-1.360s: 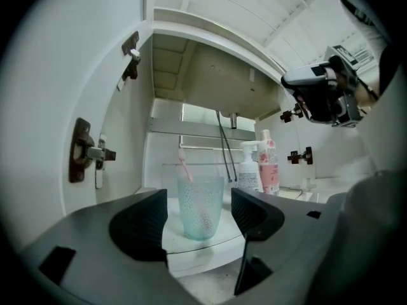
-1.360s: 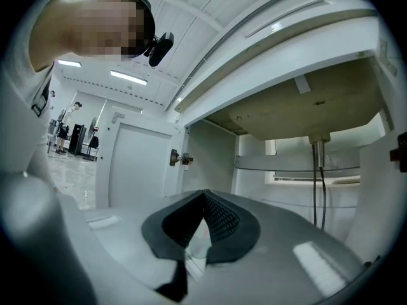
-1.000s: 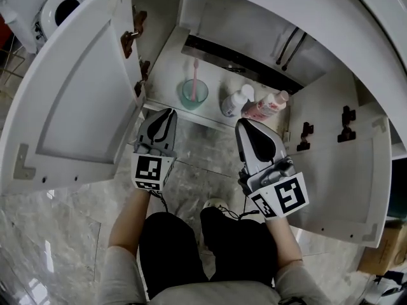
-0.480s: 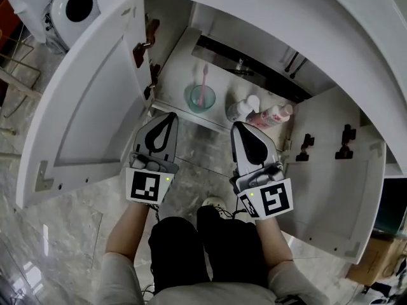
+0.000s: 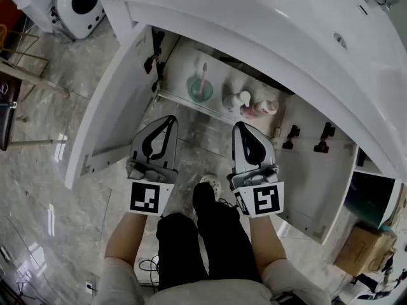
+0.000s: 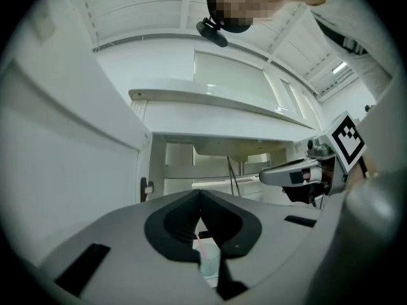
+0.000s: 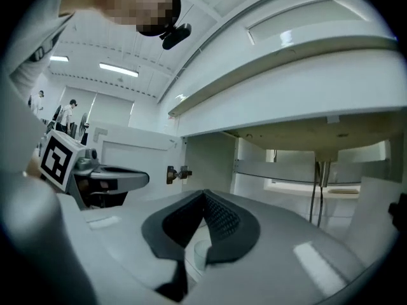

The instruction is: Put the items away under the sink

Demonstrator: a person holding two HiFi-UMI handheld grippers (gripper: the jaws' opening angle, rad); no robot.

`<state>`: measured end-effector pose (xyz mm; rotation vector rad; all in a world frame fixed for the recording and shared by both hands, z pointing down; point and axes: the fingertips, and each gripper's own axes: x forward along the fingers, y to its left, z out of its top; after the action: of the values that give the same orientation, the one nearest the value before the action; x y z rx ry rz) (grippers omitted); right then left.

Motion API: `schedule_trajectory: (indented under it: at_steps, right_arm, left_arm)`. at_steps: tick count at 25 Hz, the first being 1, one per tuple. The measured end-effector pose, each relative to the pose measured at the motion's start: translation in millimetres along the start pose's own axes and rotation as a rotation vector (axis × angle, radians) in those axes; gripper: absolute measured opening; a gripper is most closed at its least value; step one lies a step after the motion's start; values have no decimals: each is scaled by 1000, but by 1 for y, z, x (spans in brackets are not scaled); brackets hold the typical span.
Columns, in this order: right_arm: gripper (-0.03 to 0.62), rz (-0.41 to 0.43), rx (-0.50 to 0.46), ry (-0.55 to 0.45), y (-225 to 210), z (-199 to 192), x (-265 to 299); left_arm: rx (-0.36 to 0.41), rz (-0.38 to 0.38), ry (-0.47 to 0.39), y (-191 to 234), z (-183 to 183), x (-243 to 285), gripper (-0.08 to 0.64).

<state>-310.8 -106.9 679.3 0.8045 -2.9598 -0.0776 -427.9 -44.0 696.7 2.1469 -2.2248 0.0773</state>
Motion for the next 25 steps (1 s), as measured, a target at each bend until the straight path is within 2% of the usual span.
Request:
schedule_trajectory:
  at_steps: [10, 19, 25]
  right_arm:
    - [11, -4, 78, 50, 13, 121, -47]
    - [11, -16, 71, 36, 17, 244, -82]
    - [11, -33, 49, 30, 17, 316, -104]
  left_arm:
    - [-9, -7, 33, -16, 135, -51, 8]
    - [-42, 29, 19, -18, 258, -94, 8]
    - [-14, 39, -15, -25, 338, -115, 8]
